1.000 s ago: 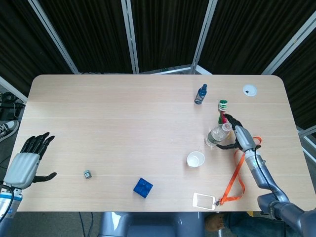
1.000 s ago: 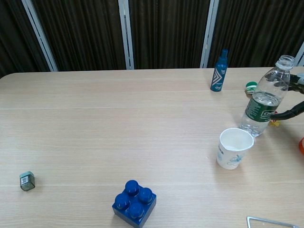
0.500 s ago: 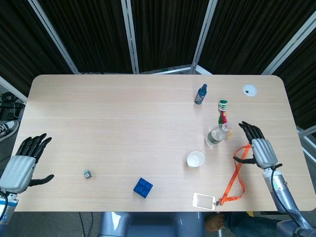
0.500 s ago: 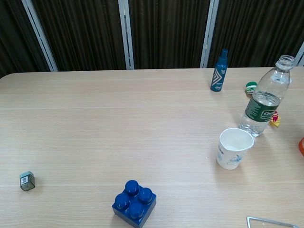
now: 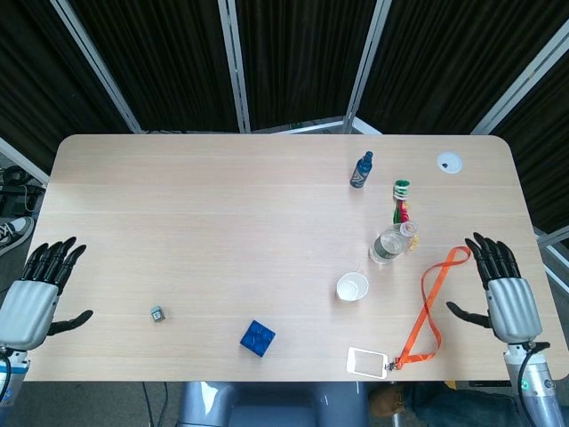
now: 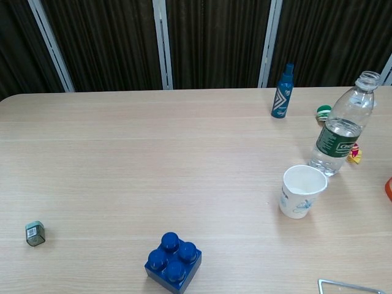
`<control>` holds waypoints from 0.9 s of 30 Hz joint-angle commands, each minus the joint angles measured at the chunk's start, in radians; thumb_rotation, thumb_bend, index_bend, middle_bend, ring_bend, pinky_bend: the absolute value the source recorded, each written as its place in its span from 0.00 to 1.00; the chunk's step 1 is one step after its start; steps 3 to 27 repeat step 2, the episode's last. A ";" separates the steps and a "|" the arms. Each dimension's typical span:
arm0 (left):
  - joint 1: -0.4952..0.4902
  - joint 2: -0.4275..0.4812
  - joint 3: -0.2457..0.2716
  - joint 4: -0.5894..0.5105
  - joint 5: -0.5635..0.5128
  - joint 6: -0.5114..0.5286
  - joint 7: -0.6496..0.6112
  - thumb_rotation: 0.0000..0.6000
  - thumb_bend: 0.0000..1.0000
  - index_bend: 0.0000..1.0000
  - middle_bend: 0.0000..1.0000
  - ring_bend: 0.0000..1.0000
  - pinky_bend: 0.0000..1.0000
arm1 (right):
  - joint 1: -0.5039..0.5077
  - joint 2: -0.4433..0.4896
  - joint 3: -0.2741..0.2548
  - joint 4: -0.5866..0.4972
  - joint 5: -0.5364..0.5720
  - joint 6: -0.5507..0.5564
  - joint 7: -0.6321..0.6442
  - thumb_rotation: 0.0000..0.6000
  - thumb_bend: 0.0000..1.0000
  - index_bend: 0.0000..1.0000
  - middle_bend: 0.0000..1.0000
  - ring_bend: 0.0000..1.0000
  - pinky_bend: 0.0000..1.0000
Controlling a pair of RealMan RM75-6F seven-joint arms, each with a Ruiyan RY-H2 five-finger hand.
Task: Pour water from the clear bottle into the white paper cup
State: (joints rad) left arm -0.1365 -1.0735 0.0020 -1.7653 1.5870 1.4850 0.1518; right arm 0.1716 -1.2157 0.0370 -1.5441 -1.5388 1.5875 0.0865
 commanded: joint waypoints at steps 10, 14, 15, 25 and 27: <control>0.005 0.002 0.001 0.000 0.001 0.003 -0.003 1.00 0.00 0.00 0.00 0.00 0.00 | -0.023 0.008 -0.003 -0.015 -0.035 0.028 -0.045 1.00 0.00 0.00 0.00 0.00 0.00; 0.005 0.002 0.001 0.000 0.001 0.003 -0.003 1.00 0.00 0.00 0.00 0.00 0.00 | -0.023 0.008 -0.003 -0.015 -0.035 0.028 -0.045 1.00 0.00 0.00 0.00 0.00 0.00; 0.005 0.002 0.001 0.000 0.001 0.003 -0.003 1.00 0.00 0.00 0.00 0.00 0.00 | -0.023 0.008 -0.003 -0.015 -0.035 0.028 -0.045 1.00 0.00 0.00 0.00 0.00 0.00; 0.005 0.002 0.001 0.000 0.001 0.003 -0.003 1.00 0.00 0.00 0.00 0.00 0.00 | -0.023 0.008 -0.003 -0.015 -0.035 0.028 -0.045 1.00 0.00 0.00 0.00 0.00 0.00; 0.005 0.002 0.001 0.000 0.001 0.003 -0.003 1.00 0.00 0.00 0.00 0.00 0.00 | -0.023 0.008 -0.003 -0.015 -0.035 0.028 -0.045 1.00 0.00 0.00 0.00 0.00 0.00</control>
